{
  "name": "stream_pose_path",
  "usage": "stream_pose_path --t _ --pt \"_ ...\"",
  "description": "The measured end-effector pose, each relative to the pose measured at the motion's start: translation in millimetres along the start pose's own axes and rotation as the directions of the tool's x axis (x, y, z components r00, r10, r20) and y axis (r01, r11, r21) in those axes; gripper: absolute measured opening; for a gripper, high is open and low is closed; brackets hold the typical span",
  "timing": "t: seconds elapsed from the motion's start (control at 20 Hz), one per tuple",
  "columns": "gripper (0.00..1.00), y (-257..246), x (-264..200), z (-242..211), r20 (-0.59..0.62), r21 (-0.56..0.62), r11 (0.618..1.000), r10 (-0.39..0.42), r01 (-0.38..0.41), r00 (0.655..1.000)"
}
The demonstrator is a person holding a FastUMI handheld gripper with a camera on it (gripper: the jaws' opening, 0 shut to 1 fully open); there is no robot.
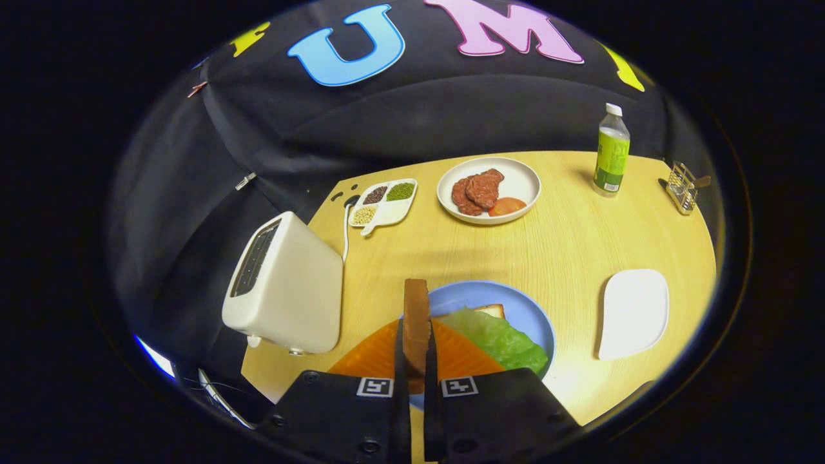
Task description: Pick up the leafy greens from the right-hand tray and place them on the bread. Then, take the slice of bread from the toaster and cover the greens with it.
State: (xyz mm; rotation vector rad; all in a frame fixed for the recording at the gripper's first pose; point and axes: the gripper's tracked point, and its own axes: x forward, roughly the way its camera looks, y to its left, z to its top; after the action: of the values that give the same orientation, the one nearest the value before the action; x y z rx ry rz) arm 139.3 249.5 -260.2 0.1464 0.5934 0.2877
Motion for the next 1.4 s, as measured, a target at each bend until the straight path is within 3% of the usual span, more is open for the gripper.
stream_pose_path --t 0.2,0.4,0.45,0.65,0.8,0.9,0.95,1.4 --pt "0.14 -25 4 -5 -0.009 0.047 0.998 -0.032 0.033 0.999" --pt "0.21 -52 7 -11 -0.018 0.084 0.993 -0.081 0.082 0.997" --pt "0.32 -58 6 -12 -0.018 0.082 0.992 -0.097 0.098 0.995" --pt "0.53 -82 1 -15 -0.012 0.071 0.98 -0.184 0.184 0.983" --pt "0.83 -84 -9 0 0.018 0.079 0.98 -0.186 0.184 0.982" --pt "0.9 -88 -19 4 0.023 0.081 0.979 -0.192 0.189 0.981" --pt "0.99 -89 -25 6 0.026 0.085 0.977 -0.196 0.193 0.98" --pt "0.99 -98 -126 88 0.247 0.052 0.972 -0.236 0.23 0.94"
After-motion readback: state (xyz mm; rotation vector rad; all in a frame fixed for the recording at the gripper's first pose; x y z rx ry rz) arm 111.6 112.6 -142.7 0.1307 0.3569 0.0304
